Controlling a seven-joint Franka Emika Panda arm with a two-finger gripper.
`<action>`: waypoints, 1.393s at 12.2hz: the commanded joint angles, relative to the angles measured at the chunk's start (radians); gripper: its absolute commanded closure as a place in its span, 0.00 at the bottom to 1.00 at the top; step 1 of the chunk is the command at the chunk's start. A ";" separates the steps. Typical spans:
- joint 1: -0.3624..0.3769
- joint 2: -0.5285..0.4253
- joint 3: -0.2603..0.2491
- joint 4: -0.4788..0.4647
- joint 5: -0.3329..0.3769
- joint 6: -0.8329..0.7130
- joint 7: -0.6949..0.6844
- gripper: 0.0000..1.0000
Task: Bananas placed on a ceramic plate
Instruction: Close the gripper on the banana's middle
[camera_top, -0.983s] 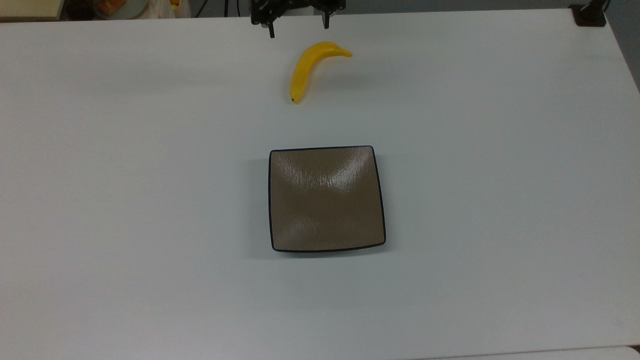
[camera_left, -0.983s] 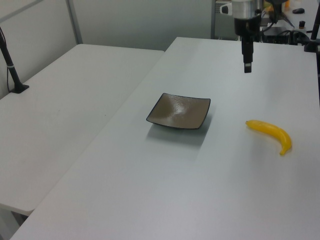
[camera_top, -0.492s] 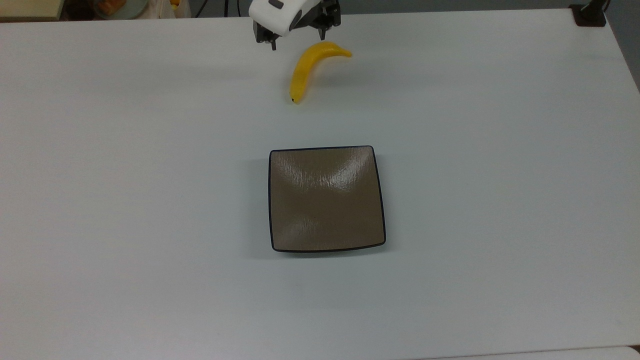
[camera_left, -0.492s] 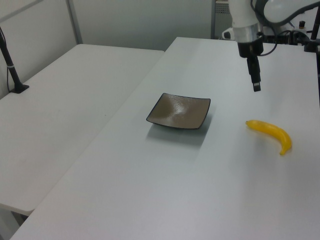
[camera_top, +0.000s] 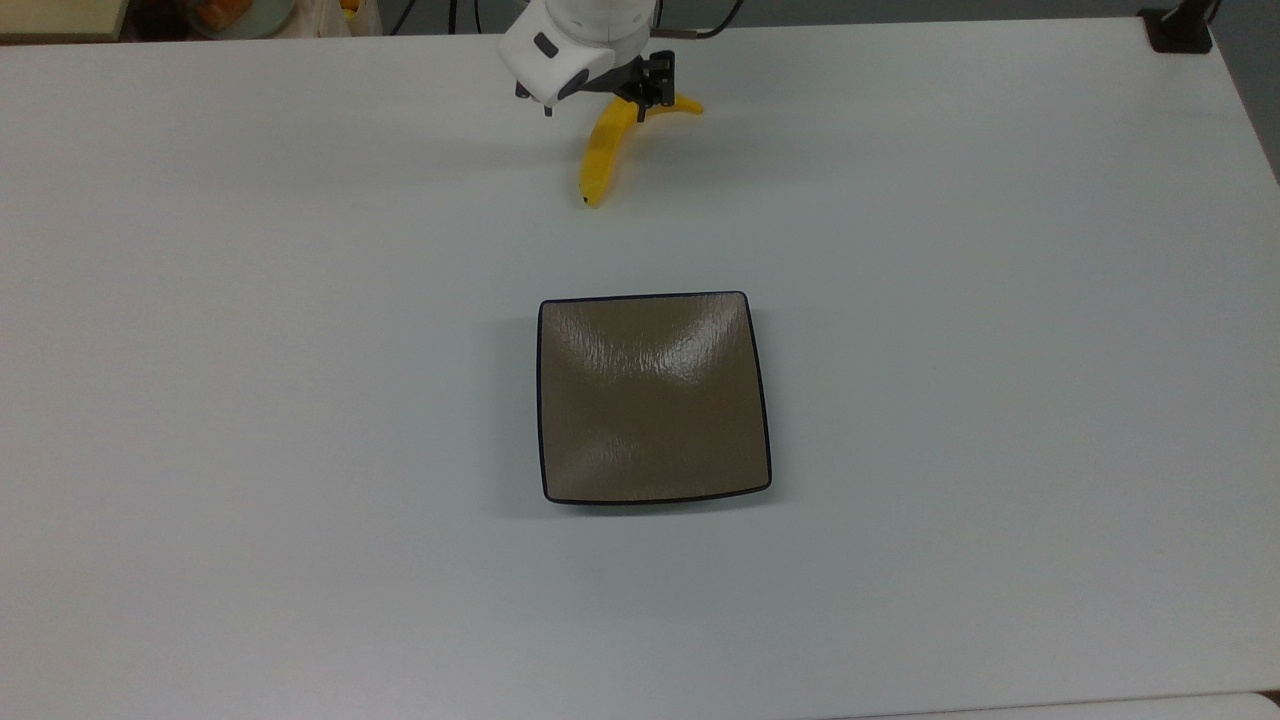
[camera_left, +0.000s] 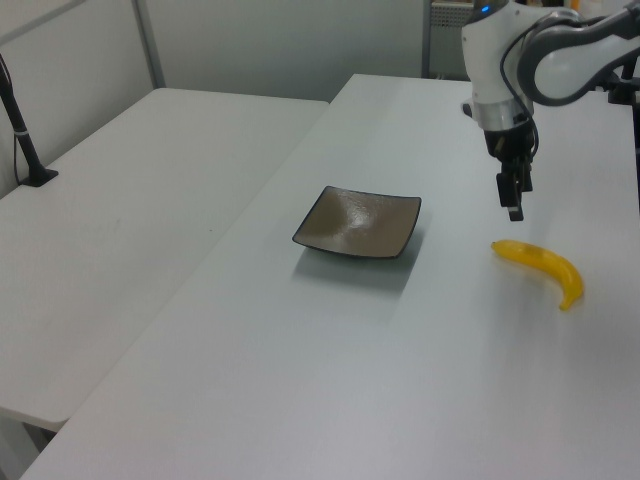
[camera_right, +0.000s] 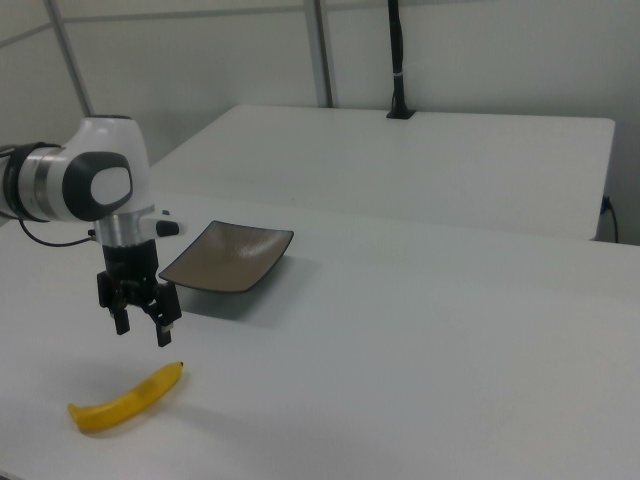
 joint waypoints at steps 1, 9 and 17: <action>-0.003 -0.034 0.007 -0.103 -0.020 0.100 0.098 0.00; -0.021 -0.033 0.005 -0.241 -0.040 0.287 0.109 0.00; -0.019 -0.010 0.007 -0.245 -0.056 0.318 0.110 0.08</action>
